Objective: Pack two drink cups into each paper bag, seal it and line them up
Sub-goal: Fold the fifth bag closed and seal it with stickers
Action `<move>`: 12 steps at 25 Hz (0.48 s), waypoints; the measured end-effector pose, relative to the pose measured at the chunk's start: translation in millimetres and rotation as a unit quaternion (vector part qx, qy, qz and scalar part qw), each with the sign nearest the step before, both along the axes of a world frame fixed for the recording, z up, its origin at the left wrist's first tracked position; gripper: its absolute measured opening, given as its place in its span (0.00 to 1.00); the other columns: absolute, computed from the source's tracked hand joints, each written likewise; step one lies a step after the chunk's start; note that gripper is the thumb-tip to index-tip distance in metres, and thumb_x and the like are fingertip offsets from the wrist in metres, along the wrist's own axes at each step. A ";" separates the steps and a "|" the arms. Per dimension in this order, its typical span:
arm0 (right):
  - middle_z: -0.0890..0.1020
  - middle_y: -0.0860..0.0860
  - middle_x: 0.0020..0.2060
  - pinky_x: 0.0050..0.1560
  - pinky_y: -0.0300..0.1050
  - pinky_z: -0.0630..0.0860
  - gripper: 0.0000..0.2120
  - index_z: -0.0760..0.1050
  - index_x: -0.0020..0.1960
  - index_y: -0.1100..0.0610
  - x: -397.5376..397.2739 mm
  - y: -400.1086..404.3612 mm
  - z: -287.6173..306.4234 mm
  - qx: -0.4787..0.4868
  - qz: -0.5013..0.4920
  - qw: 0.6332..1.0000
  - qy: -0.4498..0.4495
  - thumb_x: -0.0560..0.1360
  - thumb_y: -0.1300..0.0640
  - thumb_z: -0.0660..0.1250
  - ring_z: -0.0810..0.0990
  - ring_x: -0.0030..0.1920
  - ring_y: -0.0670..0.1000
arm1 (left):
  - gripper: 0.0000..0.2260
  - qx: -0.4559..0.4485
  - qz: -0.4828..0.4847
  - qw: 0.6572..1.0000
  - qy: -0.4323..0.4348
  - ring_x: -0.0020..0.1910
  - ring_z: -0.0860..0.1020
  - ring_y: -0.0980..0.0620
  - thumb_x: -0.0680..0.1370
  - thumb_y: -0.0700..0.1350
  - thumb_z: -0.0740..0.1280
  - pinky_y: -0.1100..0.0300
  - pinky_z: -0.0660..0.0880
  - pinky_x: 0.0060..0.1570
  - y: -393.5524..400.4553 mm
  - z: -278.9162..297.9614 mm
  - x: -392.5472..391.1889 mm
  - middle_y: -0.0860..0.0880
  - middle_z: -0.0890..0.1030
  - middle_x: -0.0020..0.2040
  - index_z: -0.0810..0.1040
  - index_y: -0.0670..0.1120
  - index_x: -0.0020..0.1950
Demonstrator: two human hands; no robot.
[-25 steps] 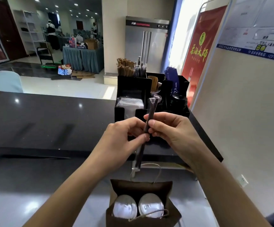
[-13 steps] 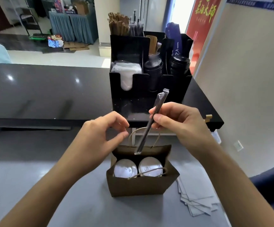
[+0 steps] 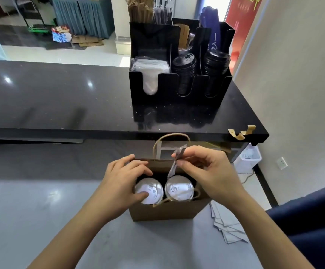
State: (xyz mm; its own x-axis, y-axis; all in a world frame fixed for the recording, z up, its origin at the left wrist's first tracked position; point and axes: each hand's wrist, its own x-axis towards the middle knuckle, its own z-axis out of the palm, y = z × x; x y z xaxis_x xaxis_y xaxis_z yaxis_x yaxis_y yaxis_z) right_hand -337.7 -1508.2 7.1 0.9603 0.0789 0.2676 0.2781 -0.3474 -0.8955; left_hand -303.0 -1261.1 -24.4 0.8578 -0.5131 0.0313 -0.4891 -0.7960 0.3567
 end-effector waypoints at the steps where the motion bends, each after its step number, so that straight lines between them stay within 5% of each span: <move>1: 0.87 0.45 0.49 0.53 0.45 0.82 0.11 0.85 0.55 0.51 -0.9 1.6 -4.4 -0.002 -0.007 1.000 -0.006 0.77 0.64 0.73 0.86 0.51 0.51 | 0.25 0.009 -0.005 1.000 0.006 0.80 0.52 0.53 0.70 0.59 0.75 0.55 0.50 0.74 1.6 -3.6 -0.4 0.65 0.65 0.75 0.73 0.63 0.66; 7: 0.86 0.45 0.50 0.54 0.45 0.81 0.09 0.85 0.56 0.55 3.8 9.1 -18.0 -0.110 0.005 0.990 -0.082 0.78 0.63 0.73 0.85 0.53 0.47 | 0.47 -0.009 -0.022 0.995 0.095 0.80 0.38 0.53 0.64 0.67 0.74 0.44 0.53 0.78 6.8 -10.5 -0.5 0.69 0.46 0.79 0.54 0.67 0.78; 12: 0.86 0.51 0.45 0.42 0.51 0.81 0.10 0.85 0.55 0.55 22.1 26.0 -32.8 -0.421 0.027 0.886 -0.192 0.74 0.63 0.75 0.84 0.42 0.55 | 0.57 -0.096 -0.032 0.982 0.157 0.79 0.45 0.60 0.63 0.58 0.80 0.55 0.58 0.76 7.5 -13.9 -2.2 0.73 0.43 0.77 0.44 0.67 0.80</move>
